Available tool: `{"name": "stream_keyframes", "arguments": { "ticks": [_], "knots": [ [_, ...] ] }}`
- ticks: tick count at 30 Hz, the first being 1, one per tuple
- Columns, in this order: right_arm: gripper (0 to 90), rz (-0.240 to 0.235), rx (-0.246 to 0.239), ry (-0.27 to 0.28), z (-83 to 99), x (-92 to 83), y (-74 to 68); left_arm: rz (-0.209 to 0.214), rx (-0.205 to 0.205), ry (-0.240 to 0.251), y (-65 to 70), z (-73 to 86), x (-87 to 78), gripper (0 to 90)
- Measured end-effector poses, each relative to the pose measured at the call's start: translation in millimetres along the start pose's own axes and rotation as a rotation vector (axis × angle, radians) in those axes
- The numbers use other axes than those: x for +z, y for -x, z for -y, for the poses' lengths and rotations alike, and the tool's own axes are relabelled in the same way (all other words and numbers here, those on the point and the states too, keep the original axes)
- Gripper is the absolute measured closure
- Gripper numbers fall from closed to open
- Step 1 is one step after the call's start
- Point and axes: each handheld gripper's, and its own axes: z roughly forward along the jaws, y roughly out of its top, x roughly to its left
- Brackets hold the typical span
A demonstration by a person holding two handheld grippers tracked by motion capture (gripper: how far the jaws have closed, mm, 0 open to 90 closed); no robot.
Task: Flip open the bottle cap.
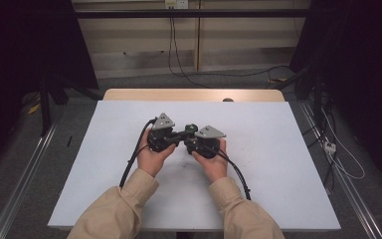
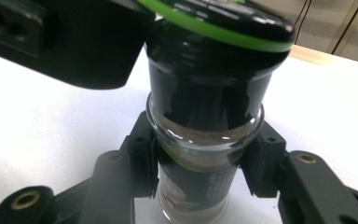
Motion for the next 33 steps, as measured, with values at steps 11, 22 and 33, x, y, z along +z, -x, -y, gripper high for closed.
{"name": "stream_keyframes", "arguments": {
  "ticks": [11, 22, 33],
  "knots": [
    [53.9, 0.001, 0.003, 0.001, 0.3, 0.2, 0.0, -0.007, -0.004, 0.002, 0.9, -3.1, 0.4, 90.0],
    [53.9, 0.000, 0.002, 0.002, 0.3, 0.4, 0.3, -0.013, -0.010, 0.003, 0.5, -7.7, 1.2, 90.0],
    [54.0, 0.000, 0.004, 0.003, 0.4, 0.7, 0.6, -0.019, -0.004, 0.000, 0.3, -11.4, 1.3, 90.0]
  ]
}}
